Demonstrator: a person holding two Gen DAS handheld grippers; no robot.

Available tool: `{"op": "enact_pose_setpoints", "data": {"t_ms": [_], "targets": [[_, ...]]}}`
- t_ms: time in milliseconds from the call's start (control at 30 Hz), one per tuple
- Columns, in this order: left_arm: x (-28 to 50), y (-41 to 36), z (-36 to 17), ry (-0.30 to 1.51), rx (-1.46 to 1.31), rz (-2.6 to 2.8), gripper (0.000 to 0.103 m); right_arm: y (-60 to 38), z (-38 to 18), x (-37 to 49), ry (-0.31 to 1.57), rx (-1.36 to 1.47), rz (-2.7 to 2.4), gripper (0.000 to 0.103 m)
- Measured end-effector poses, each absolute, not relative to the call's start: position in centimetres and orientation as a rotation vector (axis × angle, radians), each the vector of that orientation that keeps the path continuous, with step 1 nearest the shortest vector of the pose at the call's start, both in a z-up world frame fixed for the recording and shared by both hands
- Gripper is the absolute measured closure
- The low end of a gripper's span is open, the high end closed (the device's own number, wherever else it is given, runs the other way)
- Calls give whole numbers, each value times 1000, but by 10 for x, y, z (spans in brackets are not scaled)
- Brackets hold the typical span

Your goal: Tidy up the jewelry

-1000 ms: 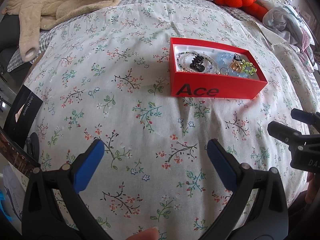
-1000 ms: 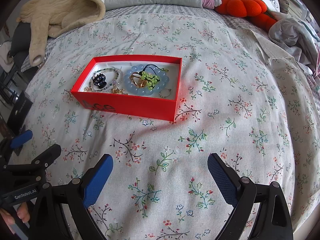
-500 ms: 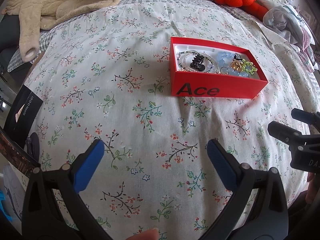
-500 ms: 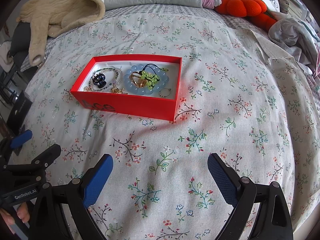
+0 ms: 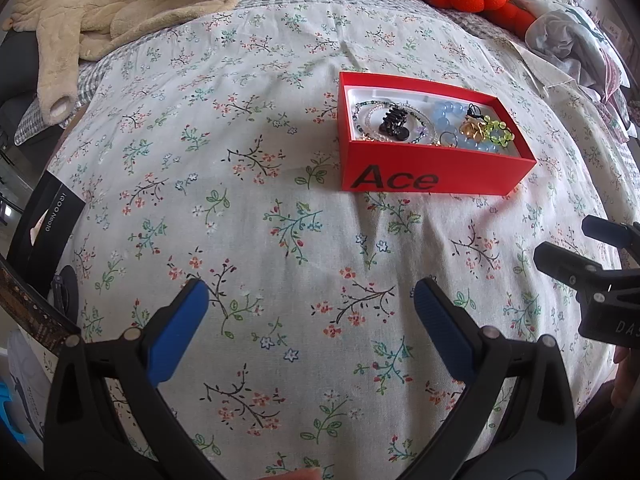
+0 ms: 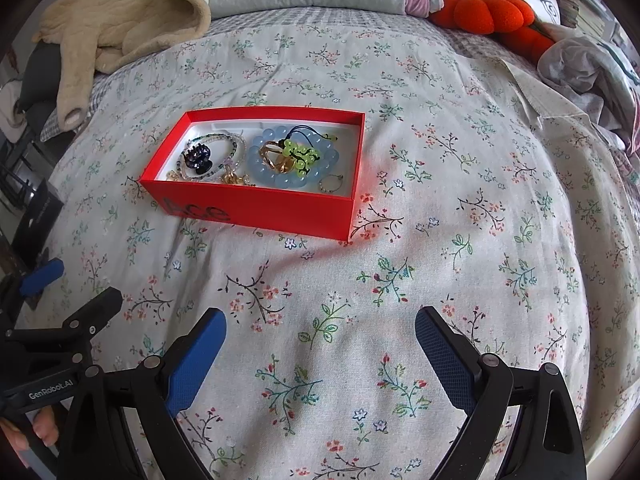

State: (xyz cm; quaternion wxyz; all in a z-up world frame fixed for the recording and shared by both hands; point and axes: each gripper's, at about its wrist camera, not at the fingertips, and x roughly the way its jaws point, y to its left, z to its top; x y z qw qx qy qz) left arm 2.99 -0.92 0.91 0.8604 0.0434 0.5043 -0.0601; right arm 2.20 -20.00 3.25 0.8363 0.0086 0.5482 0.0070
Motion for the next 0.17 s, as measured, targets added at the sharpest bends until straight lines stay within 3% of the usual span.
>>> {"op": "enact_pose_setpoints", "data": {"t_ms": [167], "targets": [[30,-10,8,1046,96,-124,1,-199,28,22,1161,13,4,6]]}}
